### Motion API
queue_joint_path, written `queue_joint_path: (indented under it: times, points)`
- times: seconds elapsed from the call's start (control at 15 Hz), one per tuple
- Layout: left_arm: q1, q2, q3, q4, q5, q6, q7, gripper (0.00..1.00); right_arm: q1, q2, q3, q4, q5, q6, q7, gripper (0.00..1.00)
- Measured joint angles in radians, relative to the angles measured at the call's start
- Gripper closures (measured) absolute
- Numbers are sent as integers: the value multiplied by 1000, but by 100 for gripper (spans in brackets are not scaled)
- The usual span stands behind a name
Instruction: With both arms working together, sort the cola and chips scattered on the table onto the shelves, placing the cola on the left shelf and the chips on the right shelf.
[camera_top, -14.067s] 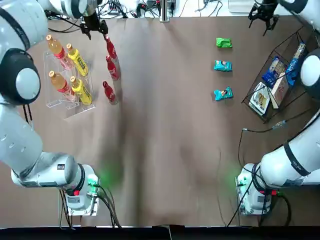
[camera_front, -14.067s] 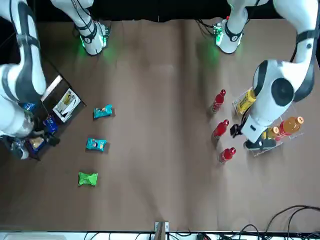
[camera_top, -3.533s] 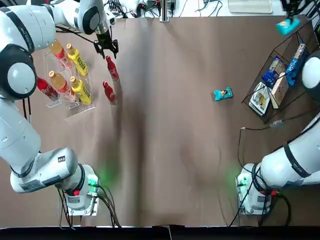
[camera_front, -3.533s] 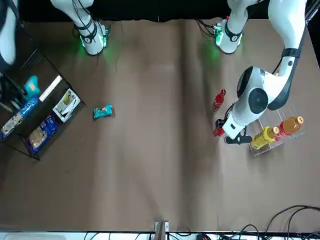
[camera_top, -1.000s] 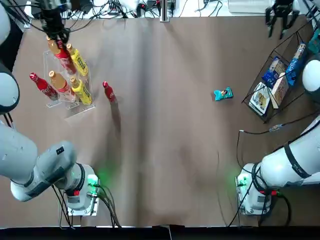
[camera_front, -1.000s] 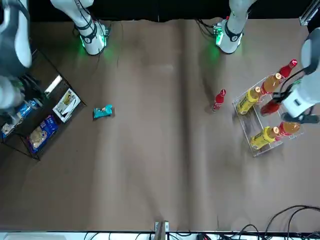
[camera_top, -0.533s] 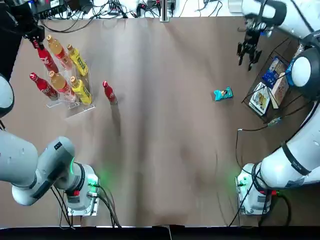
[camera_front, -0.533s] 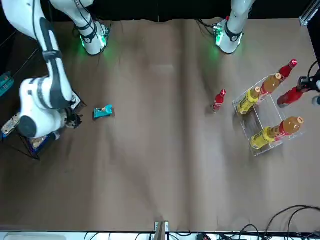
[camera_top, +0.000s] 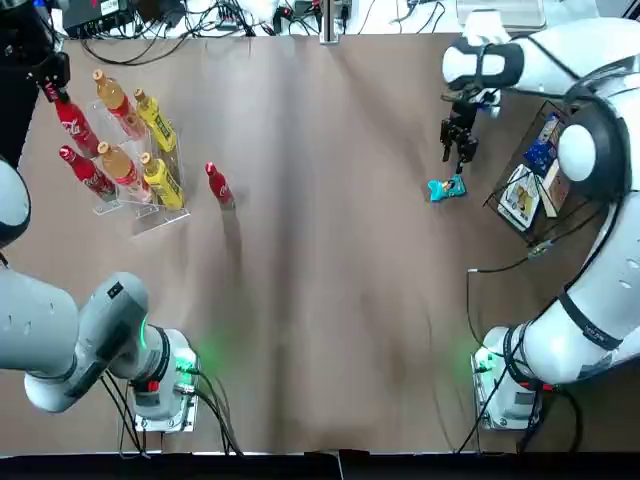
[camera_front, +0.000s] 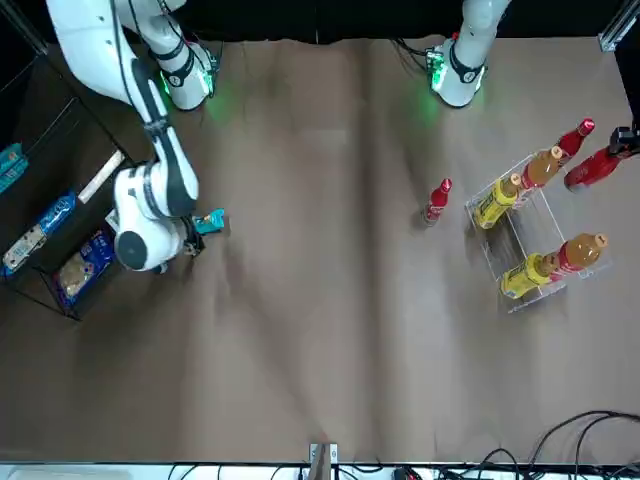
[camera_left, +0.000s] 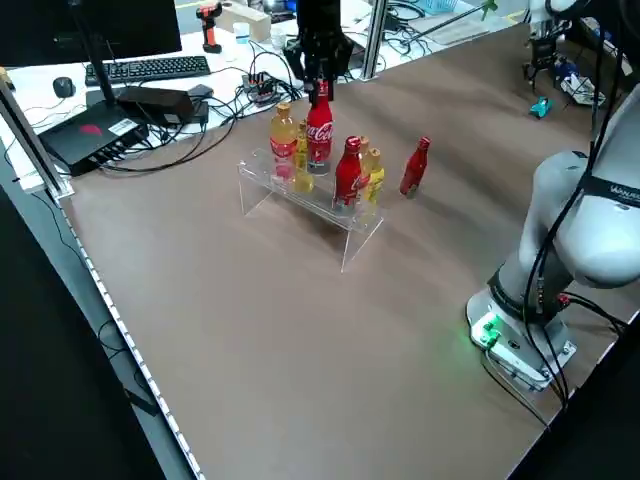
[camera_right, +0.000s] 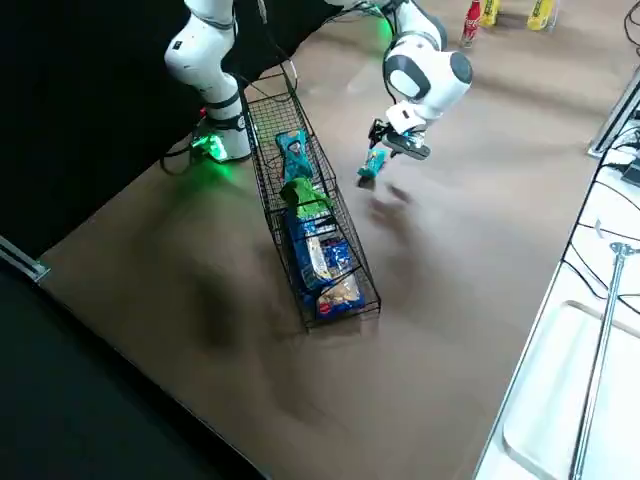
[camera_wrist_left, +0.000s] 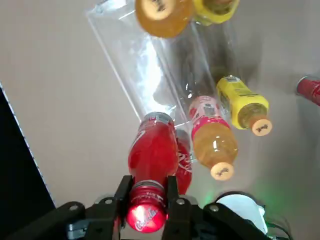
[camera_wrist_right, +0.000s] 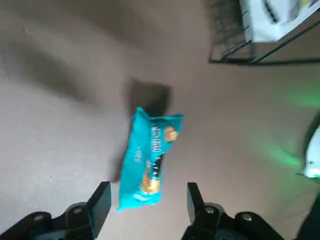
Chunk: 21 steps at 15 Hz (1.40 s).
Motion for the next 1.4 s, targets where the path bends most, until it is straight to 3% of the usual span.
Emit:
queue_joint_path:
  times: [0.47,0.67,0.87,0.93,1.13,1.4]
  points:
    - [4,3,53,-53,-12,19,12,68,24,101,-5,0,1,33,23,33]
    - [26,4,55,-94,-30,57,11,68,24,103,-7,1,1,33,62,44]
    - [43,1,56,-104,-36,73,12,68,24,102,-12,15,-1,36,97,74]
    - [43,1,56,-105,-36,74,12,68,24,96,-23,59,-36,33,97,85]
    - [43,0,55,-106,-36,78,12,68,21,81,-36,190,-91,-80,90,86]
    - [42,-2,55,-108,-36,91,12,68,13,39,-41,380,-158,-370,15,86]
